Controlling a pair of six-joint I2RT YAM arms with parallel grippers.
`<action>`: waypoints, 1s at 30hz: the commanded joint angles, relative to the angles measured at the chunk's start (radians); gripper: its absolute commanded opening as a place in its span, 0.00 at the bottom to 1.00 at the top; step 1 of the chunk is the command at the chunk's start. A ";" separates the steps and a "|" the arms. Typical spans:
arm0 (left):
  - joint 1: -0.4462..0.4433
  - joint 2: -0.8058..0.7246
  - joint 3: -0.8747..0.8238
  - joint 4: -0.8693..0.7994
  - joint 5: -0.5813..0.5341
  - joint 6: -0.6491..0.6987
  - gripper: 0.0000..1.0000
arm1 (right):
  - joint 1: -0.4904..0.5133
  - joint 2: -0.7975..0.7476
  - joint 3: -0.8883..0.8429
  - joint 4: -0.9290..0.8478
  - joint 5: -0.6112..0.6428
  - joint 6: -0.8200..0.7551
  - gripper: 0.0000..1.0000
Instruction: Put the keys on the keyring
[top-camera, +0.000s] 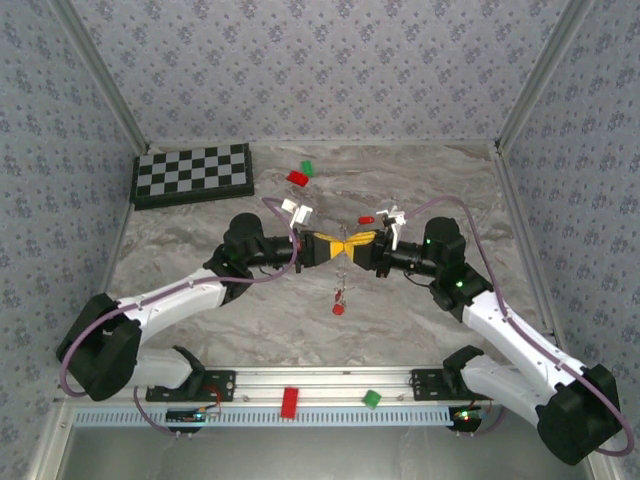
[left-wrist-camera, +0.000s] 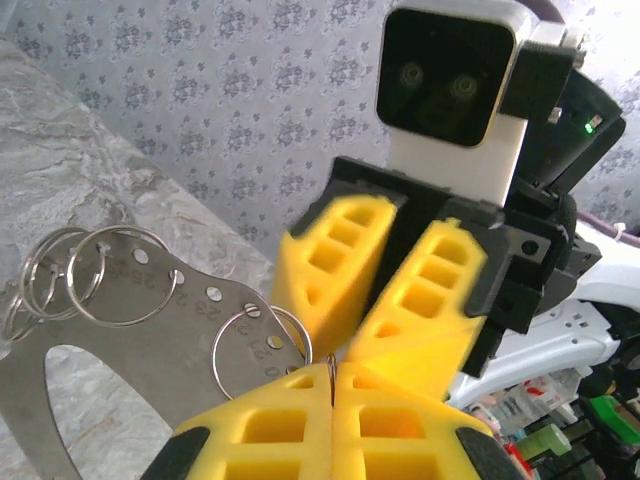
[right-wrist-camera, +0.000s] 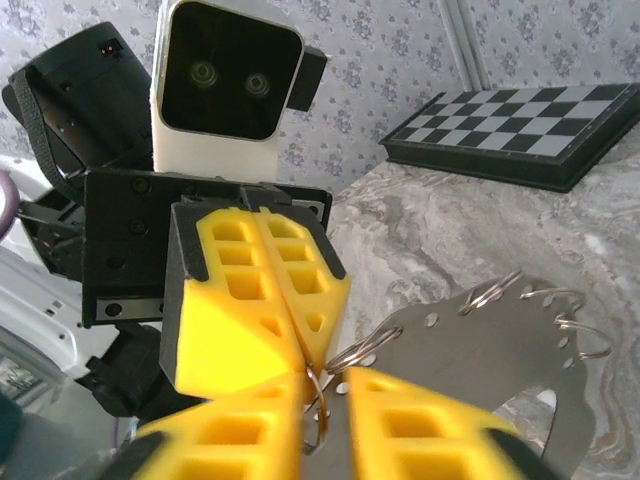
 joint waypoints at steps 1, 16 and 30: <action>-0.007 -0.028 0.009 -0.053 -0.019 0.058 0.00 | 0.001 -0.034 -0.009 0.054 0.007 0.012 0.32; -0.007 -0.071 0.014 -0.077 -0.021 0.087 0.00 | -0.010 -0.037 -0.013 0.010 0.038 0.019 0.33; -0.022 -0.170 0.034 -0.218 -0.123 0.182 0.00 | -0.094 -0.090 -0.067 -0.084 0.219 0.065 0.40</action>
